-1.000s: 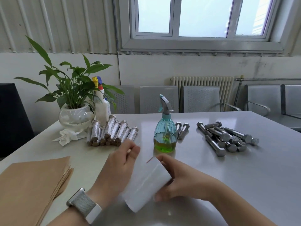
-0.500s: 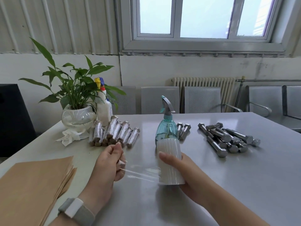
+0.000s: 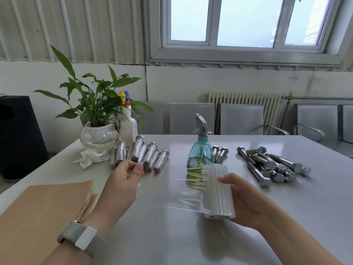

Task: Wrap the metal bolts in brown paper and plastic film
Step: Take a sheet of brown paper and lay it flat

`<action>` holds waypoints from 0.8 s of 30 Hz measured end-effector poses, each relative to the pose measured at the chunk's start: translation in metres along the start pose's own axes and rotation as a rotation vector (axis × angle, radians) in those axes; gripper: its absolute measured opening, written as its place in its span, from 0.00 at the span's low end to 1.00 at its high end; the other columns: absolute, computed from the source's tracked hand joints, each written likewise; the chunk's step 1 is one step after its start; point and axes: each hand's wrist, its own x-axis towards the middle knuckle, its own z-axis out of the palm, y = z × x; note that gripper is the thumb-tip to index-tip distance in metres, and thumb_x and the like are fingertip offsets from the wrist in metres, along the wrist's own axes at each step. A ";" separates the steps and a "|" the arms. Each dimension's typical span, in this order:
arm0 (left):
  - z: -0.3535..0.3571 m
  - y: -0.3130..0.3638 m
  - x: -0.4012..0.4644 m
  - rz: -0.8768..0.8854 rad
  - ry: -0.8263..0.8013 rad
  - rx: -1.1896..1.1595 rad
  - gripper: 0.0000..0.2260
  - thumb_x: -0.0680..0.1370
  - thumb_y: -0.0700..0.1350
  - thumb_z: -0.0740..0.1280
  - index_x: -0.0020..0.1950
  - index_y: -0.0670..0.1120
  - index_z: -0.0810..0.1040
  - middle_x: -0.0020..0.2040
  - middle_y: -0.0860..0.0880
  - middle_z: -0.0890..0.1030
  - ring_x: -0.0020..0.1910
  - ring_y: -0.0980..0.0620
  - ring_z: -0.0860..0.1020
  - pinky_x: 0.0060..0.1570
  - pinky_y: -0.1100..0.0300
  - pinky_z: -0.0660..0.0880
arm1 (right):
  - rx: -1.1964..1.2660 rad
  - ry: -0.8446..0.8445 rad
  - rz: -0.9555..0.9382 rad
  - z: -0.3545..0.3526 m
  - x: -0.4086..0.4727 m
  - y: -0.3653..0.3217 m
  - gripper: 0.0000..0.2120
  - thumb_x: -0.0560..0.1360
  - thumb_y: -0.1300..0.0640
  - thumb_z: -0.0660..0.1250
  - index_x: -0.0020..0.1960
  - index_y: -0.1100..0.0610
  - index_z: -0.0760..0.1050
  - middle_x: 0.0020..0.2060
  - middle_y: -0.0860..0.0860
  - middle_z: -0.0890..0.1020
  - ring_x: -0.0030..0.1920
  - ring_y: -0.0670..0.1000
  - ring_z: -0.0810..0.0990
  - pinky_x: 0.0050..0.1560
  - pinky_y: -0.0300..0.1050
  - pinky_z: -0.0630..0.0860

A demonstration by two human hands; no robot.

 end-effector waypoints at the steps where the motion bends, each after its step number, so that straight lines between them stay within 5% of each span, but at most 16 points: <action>1: -0.004 0.000 0.000 0.060 0.015 0.105 0.10 0.82 0.52 0.61 0.45 0.47 0.72 0.20 0.54 0.67 0.19 0.57 0.63 0.23 0.61 0.62 | 0.002 -0.019 0.008 -0.002 -0.001 -0.001 0.36 0.56 0.56 0.80 0.63 0.62 0.79 0.53 0.62 0.81 0.48 0.60 0.80 0.49 0.55 0.79; 3: -0.010 0.001 -0.002 0.121 0.038 0.244 0.10 0.81 0.53 0.60 0.44 0.50 0.72 0.21 0.55 0.69 0.20 0.57 0.65 0.21 0.65 0.62 | -0.010 -0.023 0.012 -0.004 -0.002 -0.002 0.33 0.51 0.55 0.85 0.54 0.62 0.83 0.46 0.62 0.83 0.43 0.59 0.83 0.42 0.54 0.82; 5: -0.014 0.000 -0.003 0.100 0.033 0.265 0.10 0.81 0.53 0.60 0.44 0.51 0.72 0.21 0.54 0.67 0.20 0.57 0.63 0.22 0.64 0.61 | -0.032 0.016 -0.005 -0.004 -0.002 -0.001 0.33 0.51 0.54 0.85 0.53 0.63 0.82 0.46 0.64 0.83 0.46 0.63 0.84 0.45 0.58 0.83; 8: -0.019 -0.001 -0.003 -0.119 -0.008 -0.018 0.10 0.83 0.48 0.60 0.46 0.44 0.71 0.22 0.54 0.64 0.20 0.55 0.60 0.22 0.63 0.60 | -0.071 0.034 -0.035 -0.001 0.000 0.002 0.35 0.58 0.54 0.82 0.61 0.67 0.75 0.52 0.65 0.82 0.53 0.65 0.82 0.51 0.60 0.82; 11: -0.027 0.004 -0.009 -0.255 -0.099 -0.195 0.09 0.83 0.46 0.60 0.49 0.40 0.70 0.22 0.51 0.63 0.17 0.54 0.59 0.19 0.68 0.58 | -0.100 0.041 -0.012 -0.004 -0.002 -0.001 0.26 0.61 0.47 0.79 0.53 0.63 0.84 0.46 0.61 0.83 0.43 0.60 0.84 0.44 0.53 0.82; 15: -0.043 0.001 -0.013 -0.325 -0.100 -0.204 0.09 0.83 0.46 0.59 0.50 0.41 0.70 0.22 0.51 0.63 0.16 0.54 0.59 0.19 0.69 0.56 | -0.090 -0.013 0.047 -0.011 -0.011 -0.009 0.25 0.56 0.53 0.80 0.50 0.64 0.85 0.47 0.62 0.81 0.46 0.61 0.82 0.49 0.55 0.80; 20: -0.052 -0.016 -0.015 -0.238 -0.019 0.283 0.10 0.83 0.49 0.58 0.46 0.45 0.70 0.24 0.50 0.70 0.15 0.52 0.64 0.20 0.65 0.61 | -0.170 0.058 0.037 -0.013 -0.017 -0.013 0.40 0.50 0.54 0.86 0.58 0.65 0.79 0.50 0.65 0.81 0.46 0.62 0.84 0.47 0.58 0.82; 24: -0.055 -0.018 -0.022 -0.102 -0.002 0.766 0.11 0.83 0.56 0.53 0.44 0.52 0.66 0.38 0.51 0.78 0.35 0.49 0.78 0.38 0.55 0.74 | -0.299 0.193 0.011 -0.005 -0.019 -0.010 0.40 0.55 0.51 0.84 0.61 0.64 0.72 0.49 0.64 0.83 0.46 0.62 0.84 0.44 0.57 0.83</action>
